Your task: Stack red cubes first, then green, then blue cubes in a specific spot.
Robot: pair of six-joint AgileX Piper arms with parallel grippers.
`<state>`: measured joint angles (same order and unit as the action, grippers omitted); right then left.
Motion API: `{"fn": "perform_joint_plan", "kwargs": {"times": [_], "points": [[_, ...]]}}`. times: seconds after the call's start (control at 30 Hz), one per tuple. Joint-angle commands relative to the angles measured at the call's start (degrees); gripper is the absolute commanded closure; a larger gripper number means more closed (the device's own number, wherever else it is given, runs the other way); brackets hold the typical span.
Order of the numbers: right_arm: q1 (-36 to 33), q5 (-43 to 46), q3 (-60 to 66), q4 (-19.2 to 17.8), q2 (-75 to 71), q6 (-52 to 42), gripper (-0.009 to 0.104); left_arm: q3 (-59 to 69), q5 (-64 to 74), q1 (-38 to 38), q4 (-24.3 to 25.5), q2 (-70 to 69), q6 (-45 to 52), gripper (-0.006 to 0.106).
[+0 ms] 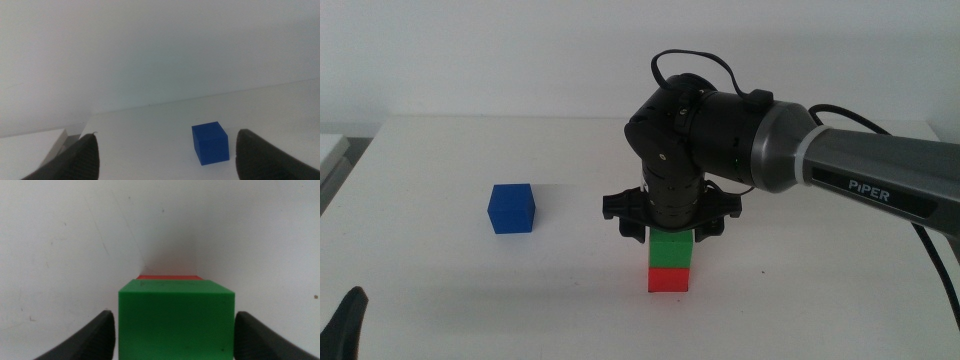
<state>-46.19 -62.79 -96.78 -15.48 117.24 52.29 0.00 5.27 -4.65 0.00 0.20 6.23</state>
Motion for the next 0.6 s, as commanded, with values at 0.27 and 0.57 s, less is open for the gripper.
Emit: {"fn": "perform_joint_plan", "kwargs": {"times": [0.27, 0.57], "points": [[-0.1, -0.2, -0.4, -0.4, -2.6, -3.9, 0.013, 0.0, -0.4, 0.1, -0.4, -0.2, 0.0, 0.007], [-0.6, -2.5, 1.5, -1.6, -19.0, -7.2, 0.011, 0.0, -0.4, 0.1, -0.4, -0.2, 0.0, 0.007]]}}
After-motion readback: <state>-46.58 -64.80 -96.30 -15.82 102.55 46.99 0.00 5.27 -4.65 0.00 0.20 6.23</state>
